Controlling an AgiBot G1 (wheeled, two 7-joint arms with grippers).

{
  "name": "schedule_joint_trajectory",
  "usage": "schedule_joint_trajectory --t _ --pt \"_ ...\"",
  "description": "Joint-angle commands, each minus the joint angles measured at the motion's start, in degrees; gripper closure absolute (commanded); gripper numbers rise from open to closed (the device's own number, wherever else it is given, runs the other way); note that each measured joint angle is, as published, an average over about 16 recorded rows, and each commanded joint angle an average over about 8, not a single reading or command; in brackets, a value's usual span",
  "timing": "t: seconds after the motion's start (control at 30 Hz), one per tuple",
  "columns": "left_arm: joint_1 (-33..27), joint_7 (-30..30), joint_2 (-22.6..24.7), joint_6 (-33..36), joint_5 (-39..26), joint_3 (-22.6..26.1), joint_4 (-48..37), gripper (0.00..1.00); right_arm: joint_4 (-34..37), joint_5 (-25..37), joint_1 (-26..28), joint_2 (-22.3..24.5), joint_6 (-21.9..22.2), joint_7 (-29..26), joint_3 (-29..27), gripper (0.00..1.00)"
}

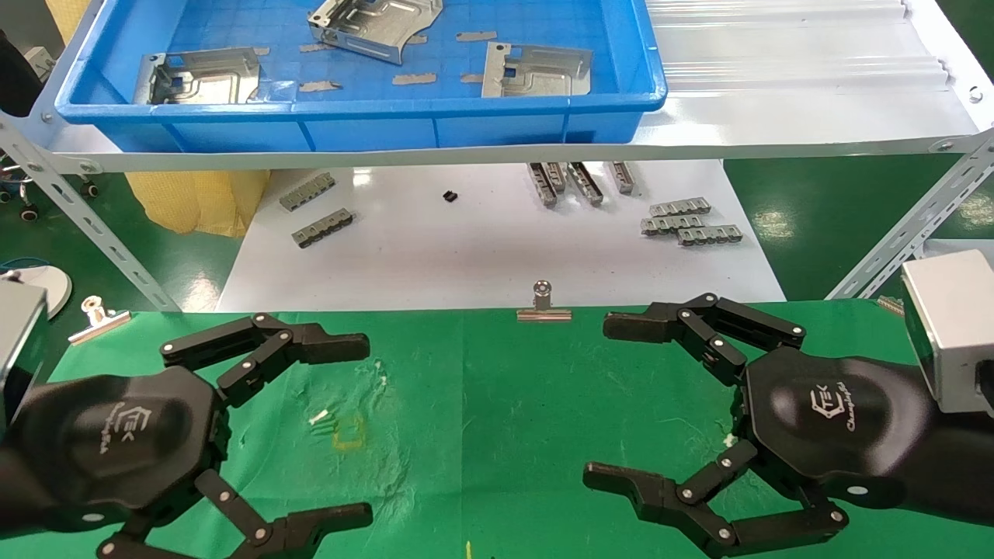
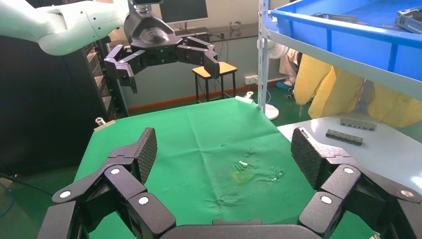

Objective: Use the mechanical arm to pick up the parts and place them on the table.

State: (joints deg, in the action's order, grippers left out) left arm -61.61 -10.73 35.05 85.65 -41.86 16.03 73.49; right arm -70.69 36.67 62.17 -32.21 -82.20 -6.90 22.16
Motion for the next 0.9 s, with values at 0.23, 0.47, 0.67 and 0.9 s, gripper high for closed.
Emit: schedule_joint_trajectory --t 0.23,0.47,0.67,0.9 --pt "0.00 0.00 0.00 0.00 0.00 0.00 0.00 0.00 0.00 0.00 0.00 0.00 0.00 0.00 0.00 0.49" --pt "0.00 0.00 0.00 0.00 0.00 0.00 0.00 0.00 0.00 0.00 0.00 0.00 0.00 0.00 0.00 1.00" --pt "0.00 0.00 0.00 0.00 0.00 0.00 0.00 0.00 0.00 0.00 0.00 0.00 0.00 0.00 0.00 1.00" --pt "0.00 0.00 0.00 0.00 0.00 0.00 0.00 0.00 0.00 0.00 0.00 0.00 0.00 0.00 0.00 1.00"
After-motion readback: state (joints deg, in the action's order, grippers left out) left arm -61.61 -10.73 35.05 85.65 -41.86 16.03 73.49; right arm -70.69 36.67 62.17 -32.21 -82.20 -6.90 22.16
